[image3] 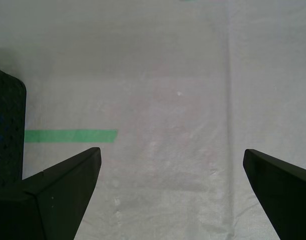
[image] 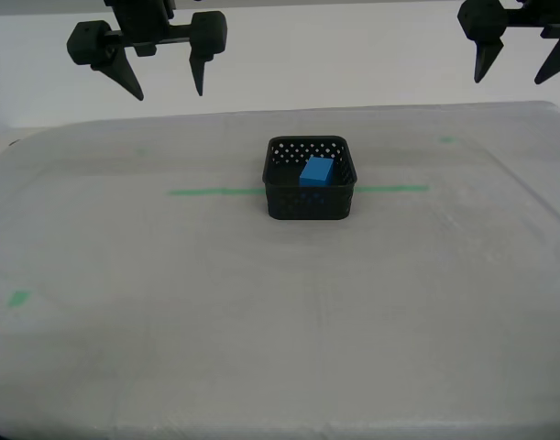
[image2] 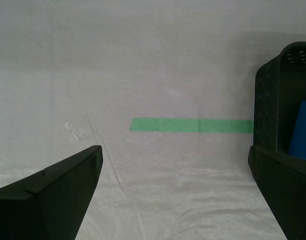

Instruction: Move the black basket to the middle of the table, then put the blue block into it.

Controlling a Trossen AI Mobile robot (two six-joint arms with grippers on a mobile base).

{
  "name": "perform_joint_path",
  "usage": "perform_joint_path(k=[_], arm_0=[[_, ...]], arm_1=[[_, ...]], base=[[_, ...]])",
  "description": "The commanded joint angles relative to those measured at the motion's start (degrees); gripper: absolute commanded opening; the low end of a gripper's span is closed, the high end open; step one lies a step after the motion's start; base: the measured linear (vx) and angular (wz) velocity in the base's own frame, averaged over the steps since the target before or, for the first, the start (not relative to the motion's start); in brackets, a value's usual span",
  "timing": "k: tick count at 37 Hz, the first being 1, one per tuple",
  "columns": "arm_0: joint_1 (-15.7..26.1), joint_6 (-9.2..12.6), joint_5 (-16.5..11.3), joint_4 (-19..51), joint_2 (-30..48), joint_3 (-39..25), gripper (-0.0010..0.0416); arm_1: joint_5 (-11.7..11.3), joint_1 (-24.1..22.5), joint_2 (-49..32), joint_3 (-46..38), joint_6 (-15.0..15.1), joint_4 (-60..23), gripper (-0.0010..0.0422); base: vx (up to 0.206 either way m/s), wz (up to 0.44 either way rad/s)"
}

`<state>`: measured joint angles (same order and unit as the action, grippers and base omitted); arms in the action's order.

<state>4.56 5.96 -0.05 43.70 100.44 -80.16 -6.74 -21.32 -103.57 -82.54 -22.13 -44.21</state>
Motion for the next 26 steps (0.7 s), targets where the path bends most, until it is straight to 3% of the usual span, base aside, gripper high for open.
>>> perform_joint_path(k=[1, 26], arm_0=[[0.0, 0.0, -0.1, 0.0, 0.0, 0.0, 0.0398], [0.0, 0.0, -0.1, 0.0, 0.0, 0.0, 0.0398]], arm_1=[[-0.1, 0.0, 0.0, 0.0, 0.1, 0.0, 0.0400], [-0.1, 0.0, 0.0, 0.0, 0.1, 0.0, 0.0400]], base=[[0.000, 0.000], [0.000, 0.000]])
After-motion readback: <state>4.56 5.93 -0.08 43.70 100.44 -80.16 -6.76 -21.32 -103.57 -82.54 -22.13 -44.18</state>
